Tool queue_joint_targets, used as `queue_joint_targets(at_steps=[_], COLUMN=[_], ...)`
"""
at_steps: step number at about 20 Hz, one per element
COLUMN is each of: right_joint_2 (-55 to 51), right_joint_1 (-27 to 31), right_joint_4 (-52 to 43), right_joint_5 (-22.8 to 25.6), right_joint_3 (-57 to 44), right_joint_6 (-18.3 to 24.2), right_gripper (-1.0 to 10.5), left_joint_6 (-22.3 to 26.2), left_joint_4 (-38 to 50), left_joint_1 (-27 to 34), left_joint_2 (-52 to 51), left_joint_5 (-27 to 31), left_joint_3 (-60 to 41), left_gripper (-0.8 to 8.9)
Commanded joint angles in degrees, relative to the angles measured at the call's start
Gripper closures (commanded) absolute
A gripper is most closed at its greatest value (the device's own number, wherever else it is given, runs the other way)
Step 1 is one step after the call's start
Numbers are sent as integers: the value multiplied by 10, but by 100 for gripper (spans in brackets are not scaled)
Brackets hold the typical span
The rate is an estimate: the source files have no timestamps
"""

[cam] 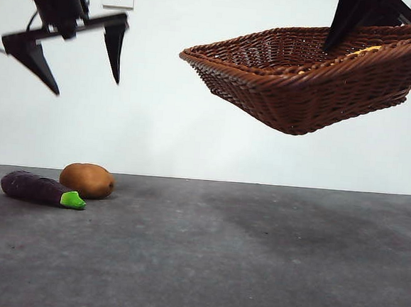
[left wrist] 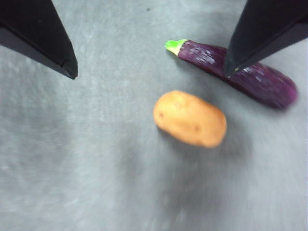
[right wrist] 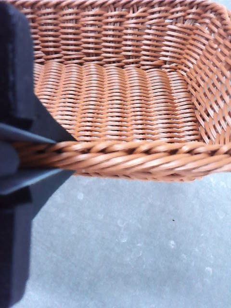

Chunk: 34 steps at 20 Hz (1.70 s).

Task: Help me put the vegetables on the table into the basket

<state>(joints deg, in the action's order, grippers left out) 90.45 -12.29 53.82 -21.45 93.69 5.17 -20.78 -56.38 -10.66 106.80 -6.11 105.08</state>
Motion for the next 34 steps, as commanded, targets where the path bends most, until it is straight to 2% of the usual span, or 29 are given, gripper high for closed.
queue_joint_targets(at_steps=[1, 10, 15, 34], right_joint_2=[-3, -3, -3, -3], right_joint_1=[0, 0, 0, 0], right_joint_4=[-6, -6, -9, -30], right_joint_5=[-7, -15, -53, -61], right_joint_3=[2, 2, 2, 2], right_joint_6=[3, 28, 40, 52], right_gripper=[958, 957, 958, 958], left_joint_6=[-65, -132, -164, -186], left_joint_4=[-2, 51, 89, 123], left_joint_1=[-1, -2, 2, 9], left_joint_2=[38, 138, 151, 208], left_joint_5=[1, 15, 21, 25], left_joint_3=[-1, -1, -1, -1], left_gripper=[279, 279, 279, 285])
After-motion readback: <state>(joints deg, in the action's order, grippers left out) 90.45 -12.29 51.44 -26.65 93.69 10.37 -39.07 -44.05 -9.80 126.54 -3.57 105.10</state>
